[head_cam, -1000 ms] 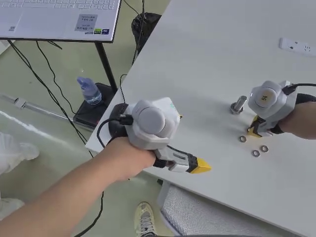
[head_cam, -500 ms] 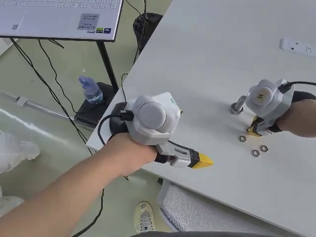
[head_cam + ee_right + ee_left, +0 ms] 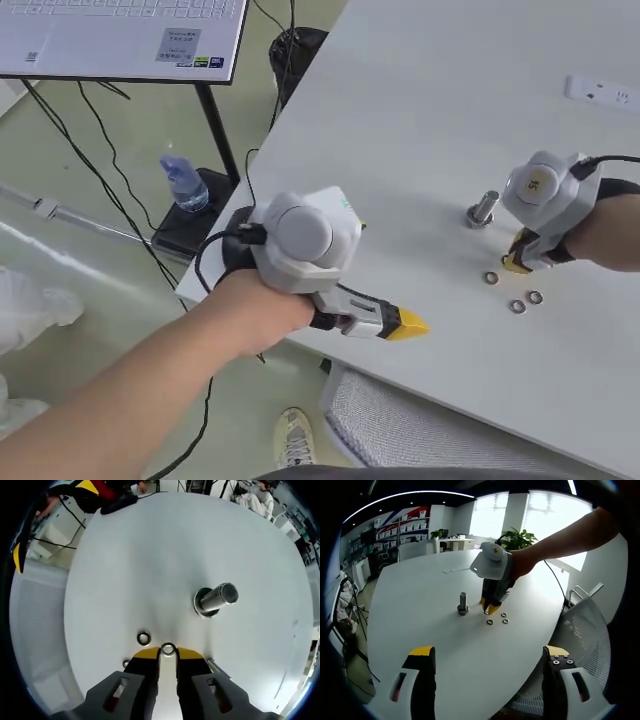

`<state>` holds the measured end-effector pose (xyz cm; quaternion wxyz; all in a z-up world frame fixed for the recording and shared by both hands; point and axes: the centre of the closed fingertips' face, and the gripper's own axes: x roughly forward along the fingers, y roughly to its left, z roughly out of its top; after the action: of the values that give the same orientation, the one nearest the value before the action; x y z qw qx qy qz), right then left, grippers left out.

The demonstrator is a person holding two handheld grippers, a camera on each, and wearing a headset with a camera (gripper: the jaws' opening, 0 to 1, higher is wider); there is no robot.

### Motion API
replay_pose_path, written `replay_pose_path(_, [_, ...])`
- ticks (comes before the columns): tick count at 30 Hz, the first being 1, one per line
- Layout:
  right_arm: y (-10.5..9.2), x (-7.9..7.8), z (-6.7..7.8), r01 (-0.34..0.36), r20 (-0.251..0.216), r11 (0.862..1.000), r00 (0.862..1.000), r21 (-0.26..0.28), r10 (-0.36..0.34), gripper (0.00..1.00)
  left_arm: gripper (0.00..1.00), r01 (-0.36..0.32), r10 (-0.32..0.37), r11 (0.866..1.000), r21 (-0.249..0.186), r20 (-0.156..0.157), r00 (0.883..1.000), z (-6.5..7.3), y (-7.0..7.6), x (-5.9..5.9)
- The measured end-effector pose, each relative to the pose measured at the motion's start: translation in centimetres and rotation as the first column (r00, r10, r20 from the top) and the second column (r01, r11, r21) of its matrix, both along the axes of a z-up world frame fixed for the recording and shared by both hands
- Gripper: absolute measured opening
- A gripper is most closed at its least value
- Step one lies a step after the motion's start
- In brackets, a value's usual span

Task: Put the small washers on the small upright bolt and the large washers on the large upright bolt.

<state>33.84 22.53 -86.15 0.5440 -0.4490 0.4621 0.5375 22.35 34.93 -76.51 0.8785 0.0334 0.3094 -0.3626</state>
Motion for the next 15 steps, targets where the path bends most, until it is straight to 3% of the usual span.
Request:
replay_pose_path(9, [-0.3, 0.5, 1.0, 0.023, 0.000, 1.000, 1.000, 0.002, -0.023, 0.12, 0.90, 0.005, -0.005, 1.000, 0.010, -0.003, 1.000, -0.3, -0.2, 0.0])
replay_pose_path(13, [-0.3, 0.1, 1.6, 0.041, -0.018, 0.999, 0.999, 0.017, -0.041, 0.12, 0.94, 0.007, -0.007, 1.000, -0.013, -0.012, 1.000, -0.2, -0.6, -0.1])
replay_pose_path(15, [-0.4, 0.0, 1.9, 0.042, -0.018, 0.999, 0.999, 0.020, -0.041, 0.12, 0.94, 0.016, -0.016, 1.000, 0.006, -0.009, 1.000, -0.3, -0.6, -0.1])
